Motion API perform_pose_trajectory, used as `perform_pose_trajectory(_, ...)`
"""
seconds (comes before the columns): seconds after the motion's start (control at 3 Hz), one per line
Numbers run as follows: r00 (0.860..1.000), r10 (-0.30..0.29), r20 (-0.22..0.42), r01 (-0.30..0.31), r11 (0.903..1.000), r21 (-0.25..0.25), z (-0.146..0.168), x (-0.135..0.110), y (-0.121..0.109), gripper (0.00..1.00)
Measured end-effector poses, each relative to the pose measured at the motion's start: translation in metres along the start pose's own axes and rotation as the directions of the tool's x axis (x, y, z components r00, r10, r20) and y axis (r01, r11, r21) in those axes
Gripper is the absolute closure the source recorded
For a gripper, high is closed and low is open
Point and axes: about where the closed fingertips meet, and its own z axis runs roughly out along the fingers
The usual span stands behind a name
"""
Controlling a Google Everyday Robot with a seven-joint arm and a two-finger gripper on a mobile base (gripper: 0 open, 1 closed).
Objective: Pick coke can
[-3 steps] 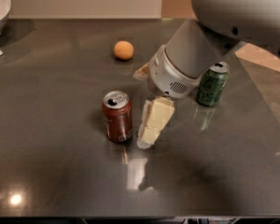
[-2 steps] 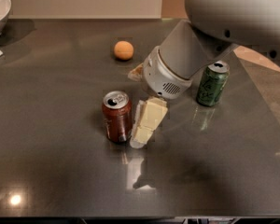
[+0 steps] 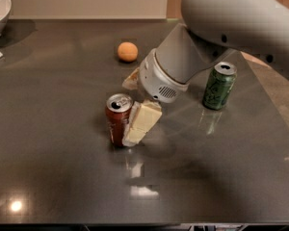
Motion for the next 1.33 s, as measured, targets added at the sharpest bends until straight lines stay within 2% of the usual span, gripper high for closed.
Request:
perform_pose_trajectory(0.67,1.0,-0.002,0.006,0.002,1.0,0.0,0.003,-0.005,-0.002,0.64)
perform_pose_trajectory(1.0,1.0,-0.013,0.021,0.012,0.9999,0.006,-0.015,-0.012,-0.009,0.87)
perform_pose_trajectory(1.33,0.999,-0.034,0.025,0.034,0.9994,0.004,-0.045,-0.02,-0.027,1.0)
